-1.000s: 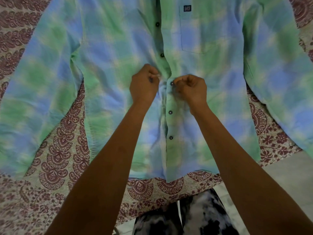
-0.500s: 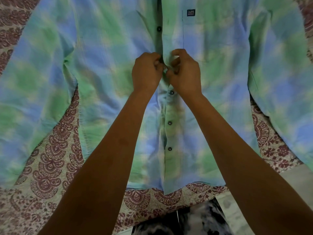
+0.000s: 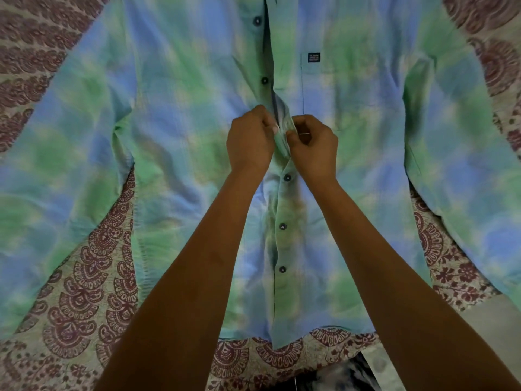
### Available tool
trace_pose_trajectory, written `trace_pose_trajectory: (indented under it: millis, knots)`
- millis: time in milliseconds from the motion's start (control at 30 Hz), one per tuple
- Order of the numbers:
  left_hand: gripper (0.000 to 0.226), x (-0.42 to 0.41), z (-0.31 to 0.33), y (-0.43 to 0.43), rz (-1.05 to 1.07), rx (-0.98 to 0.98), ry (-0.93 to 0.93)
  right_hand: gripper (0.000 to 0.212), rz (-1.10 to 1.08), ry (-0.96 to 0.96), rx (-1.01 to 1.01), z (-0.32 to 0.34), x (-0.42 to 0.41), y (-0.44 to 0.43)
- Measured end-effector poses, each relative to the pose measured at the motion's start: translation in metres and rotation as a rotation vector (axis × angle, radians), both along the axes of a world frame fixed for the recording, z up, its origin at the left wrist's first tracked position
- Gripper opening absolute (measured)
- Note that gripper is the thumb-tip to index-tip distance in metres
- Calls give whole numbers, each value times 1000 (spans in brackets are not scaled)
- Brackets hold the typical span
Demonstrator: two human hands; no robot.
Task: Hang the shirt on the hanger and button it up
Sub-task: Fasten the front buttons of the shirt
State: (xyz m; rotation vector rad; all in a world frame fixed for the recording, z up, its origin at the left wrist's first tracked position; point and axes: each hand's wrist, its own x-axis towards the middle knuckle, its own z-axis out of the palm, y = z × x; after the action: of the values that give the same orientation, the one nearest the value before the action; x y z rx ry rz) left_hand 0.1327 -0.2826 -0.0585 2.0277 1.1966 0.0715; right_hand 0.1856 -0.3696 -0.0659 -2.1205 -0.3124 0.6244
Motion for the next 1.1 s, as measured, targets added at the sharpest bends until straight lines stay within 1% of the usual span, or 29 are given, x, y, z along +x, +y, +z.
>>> trace_pose_trajectory:
  millis: [133,233,333,467,567,667,767,933,1100]
  knots:
    - [18,1,10,0,68,-65,-39,10,-54,61,39,9,-1,0]
    - [9,3,17,-1,129,-103,-78,11,-93,113,38,14,-1,-1]
    - [8,3,25,-7,170,-145,-124,10,-136,176,54,18,-4,-3]
    - [9,-1,30,-12,158,-86,-81,10,-225,219,137,28,-8,-6]
    - [9,-3,30,-13,150,-58,-35,8,-237,226,171,33,-12,-6]
    - [11,-1,36,-15,151,-29,-56,10,-244,212,173,32,-14,-6]
    - [11,1,43,-19,147,-27,-98,8,-263,242,197,35,-13,-6]
    - [7,-3,44,-19,186,-150,-184,10,-279,253,182,35,-12,-6]
    - [14,-4,44,-18,190,-221,-185,11,-266,245,151,34,-13,-2]
